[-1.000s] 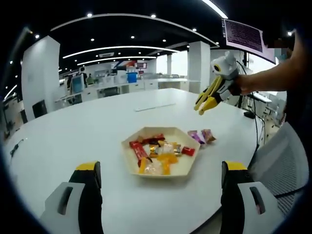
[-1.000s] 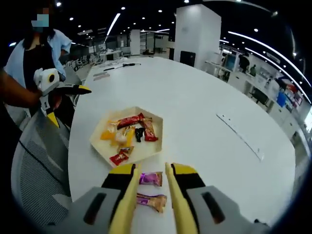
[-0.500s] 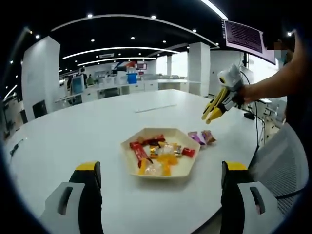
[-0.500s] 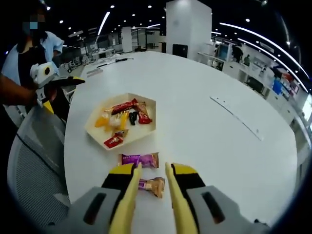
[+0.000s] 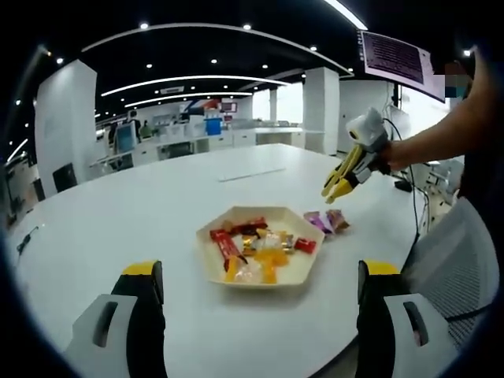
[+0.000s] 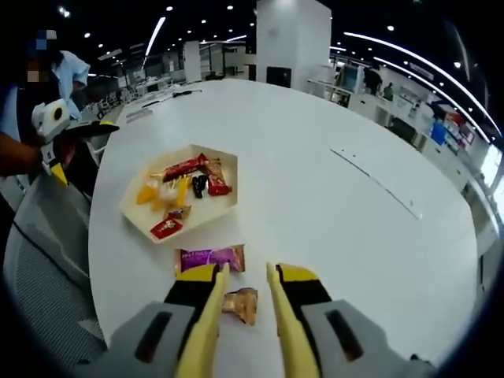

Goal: Place the target food into the container with the food tongs after gripping and lifting it, then release it inside without dropping or visibly crushing the food.

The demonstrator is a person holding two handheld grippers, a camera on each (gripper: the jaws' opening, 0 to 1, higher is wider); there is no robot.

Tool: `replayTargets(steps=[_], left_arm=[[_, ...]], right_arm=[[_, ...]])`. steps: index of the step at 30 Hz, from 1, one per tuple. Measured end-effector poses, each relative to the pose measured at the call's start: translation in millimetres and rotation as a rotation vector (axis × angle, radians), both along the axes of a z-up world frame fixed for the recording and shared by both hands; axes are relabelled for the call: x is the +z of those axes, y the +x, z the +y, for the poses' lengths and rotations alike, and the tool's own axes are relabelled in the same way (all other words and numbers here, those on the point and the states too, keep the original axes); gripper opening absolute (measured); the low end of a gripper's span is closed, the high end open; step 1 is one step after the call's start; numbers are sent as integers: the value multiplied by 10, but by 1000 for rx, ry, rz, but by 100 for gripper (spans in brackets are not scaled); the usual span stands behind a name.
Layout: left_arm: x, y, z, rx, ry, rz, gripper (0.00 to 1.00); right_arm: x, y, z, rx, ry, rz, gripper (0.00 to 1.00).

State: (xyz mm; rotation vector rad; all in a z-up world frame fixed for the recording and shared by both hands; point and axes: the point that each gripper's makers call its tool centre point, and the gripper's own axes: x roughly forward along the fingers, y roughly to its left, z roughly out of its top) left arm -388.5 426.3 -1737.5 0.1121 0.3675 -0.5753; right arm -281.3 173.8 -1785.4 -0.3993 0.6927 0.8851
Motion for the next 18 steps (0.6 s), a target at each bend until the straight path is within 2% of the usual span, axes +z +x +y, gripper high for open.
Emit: replayTargets(steps=[4, 11, 18], left_arm=[[1, -4, -6, -3, 1, 1, 100], [-3, 0, 2, 0, 1, 2, 100], [-7, 5, 3, 1, 4, 3, 100]], right_arm=[[2, 25, 23, 7, -2, -1, 28], [-136, 17, -13, 13, -36, 25, 28], [-263, -63, -189, 11, -102, 41, 28]])
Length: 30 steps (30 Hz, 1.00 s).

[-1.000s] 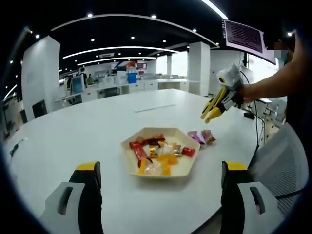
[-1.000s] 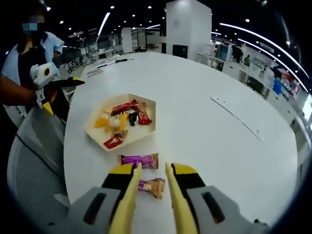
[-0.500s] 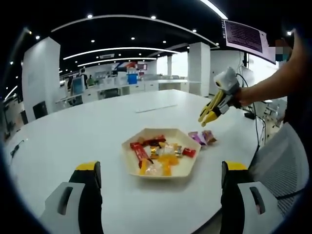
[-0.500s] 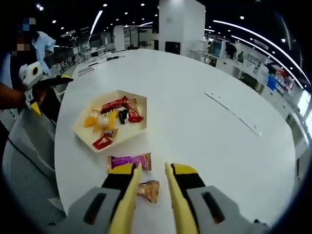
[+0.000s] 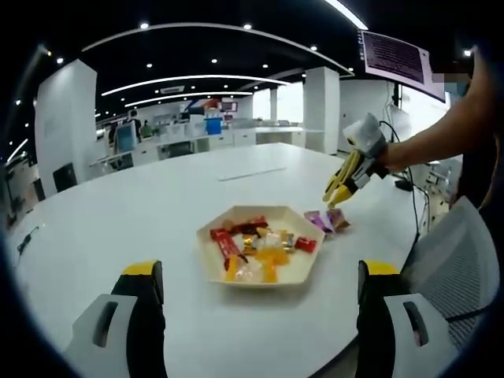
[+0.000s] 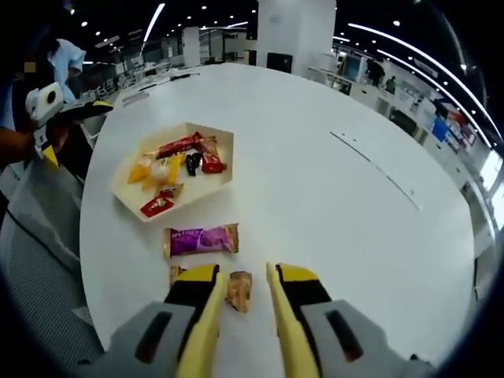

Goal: Place the target food into the container with the food tongs after gripping and lifting it, then release it inside without dropping or visibly crushing the food.

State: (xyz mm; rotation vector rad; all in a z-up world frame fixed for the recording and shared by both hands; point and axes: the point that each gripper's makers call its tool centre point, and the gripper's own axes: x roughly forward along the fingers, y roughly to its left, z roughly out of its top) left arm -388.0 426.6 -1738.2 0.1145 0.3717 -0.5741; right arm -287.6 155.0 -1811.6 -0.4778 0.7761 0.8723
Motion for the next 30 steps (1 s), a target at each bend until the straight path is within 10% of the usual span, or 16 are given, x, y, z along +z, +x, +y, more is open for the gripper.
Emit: replayTargets(steps=[13, 30], left_arm=[[-15, -7, -3, -2, 3, 6, 100], [-21, -3, 12, 4, -2, 9, 100]], right_arm=[[168, -297, 90, 139, 88, 46, 28], [-237, -415, 191, 267, -89, 61, 23]])
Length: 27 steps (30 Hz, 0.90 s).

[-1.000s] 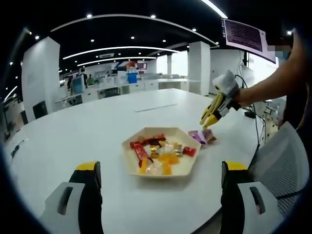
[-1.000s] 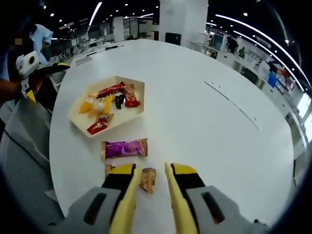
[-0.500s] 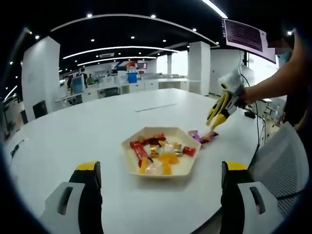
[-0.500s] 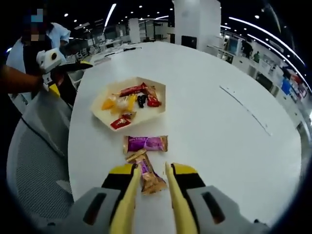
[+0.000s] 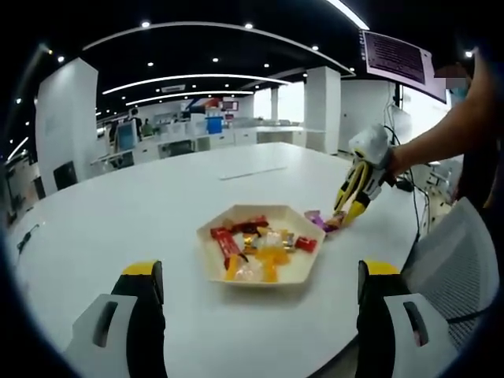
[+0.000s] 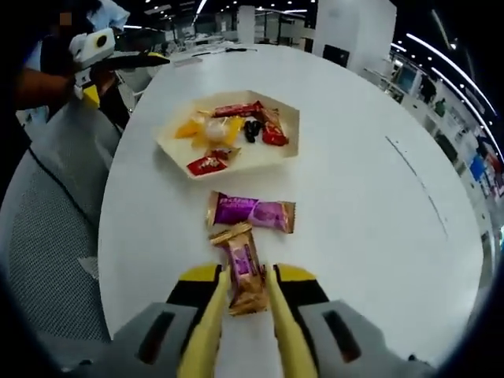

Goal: Place the target food into the container with the food tongs after gripping and lifting it, then release it inside without dropping or visibly crushing the food.

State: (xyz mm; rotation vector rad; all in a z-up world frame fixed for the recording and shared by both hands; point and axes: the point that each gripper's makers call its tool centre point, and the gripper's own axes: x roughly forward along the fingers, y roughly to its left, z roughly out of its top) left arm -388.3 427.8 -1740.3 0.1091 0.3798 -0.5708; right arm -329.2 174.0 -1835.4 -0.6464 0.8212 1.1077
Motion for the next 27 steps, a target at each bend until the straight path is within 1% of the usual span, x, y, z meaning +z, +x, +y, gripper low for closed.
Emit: replayTargets(steps=[2, 7, 14, 17, 20, 23, 27], left_arm=[[4, 0, -1, 0, -2, -1, 100], [4, -1, -11, -6, -2, -1, 100], [27, 1, -7, -2, -6, -10, 100], [38, 2, -7, 0, -12, -13, 100], [69, 11, -3, 0, -12, -32, 100], [52, 5, -13, -5, -12, -25, 100], [60, -1, -34, -13, -20, -25, 100]], right_arm=[[22, 7, -12, -25, 4, 11, 21], [95, 26, -70, -47, -1, 28, 20], [248, 110, -109, -79, 19, 16, 21], [357, 146, -73, -91, 40, 10, 21], [456, 194, -23, -98, 61, 4, 21], [567, 261, 45, -101, 72, -12, 21], [664, 305, 142, -96, 83, -20, 21]])
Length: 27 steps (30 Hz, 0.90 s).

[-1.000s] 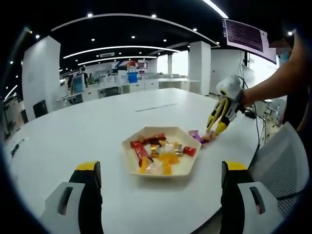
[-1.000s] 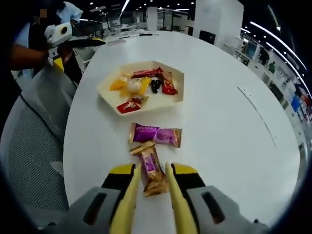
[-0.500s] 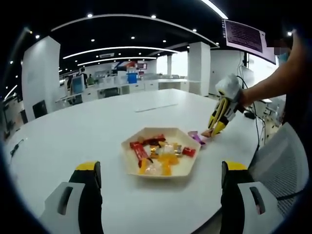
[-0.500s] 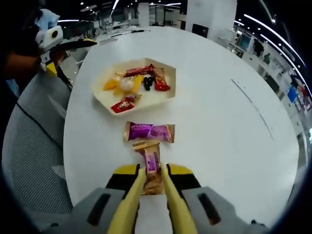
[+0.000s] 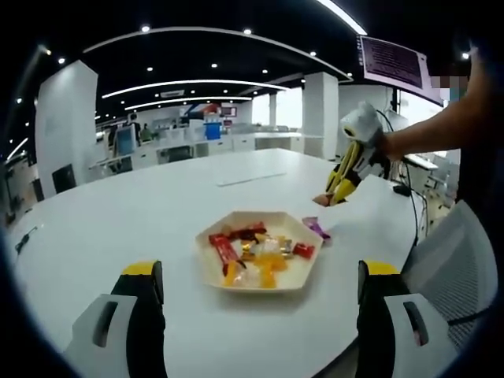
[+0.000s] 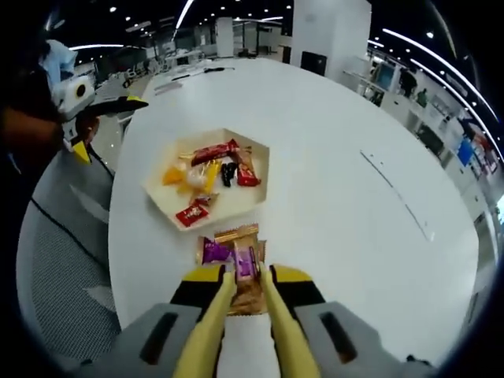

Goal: Place the target food into the container with the food tongs after gripping and lifting it, then release it inside without dropping or visibly crushing the food.

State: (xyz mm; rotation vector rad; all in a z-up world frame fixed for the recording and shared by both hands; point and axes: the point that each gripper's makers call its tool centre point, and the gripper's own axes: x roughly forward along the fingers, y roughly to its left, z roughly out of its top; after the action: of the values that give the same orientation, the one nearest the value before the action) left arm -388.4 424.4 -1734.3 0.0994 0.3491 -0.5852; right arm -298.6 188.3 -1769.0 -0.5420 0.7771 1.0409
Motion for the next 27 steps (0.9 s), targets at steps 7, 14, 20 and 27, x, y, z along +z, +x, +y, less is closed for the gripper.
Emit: replayTargets(steps=[7, 14, 20, 27], left_arm=[[13, 3, 5, 3, 0, -6, 100], [21, 4, 4, 4, 0, -8, 100], [17, 5, 6, 5, 3, -8, 100], [17, 11, 17, 10, 5, -9, 100]], right_arm=[[94, 64, 199, 21, 15, -9, 22], [226, 118, 499, 62, 19, -12, 22], [302, 170, 768, 106, 20, -24, 22], [341, 247, 990, 133, 26, -29, 22]])
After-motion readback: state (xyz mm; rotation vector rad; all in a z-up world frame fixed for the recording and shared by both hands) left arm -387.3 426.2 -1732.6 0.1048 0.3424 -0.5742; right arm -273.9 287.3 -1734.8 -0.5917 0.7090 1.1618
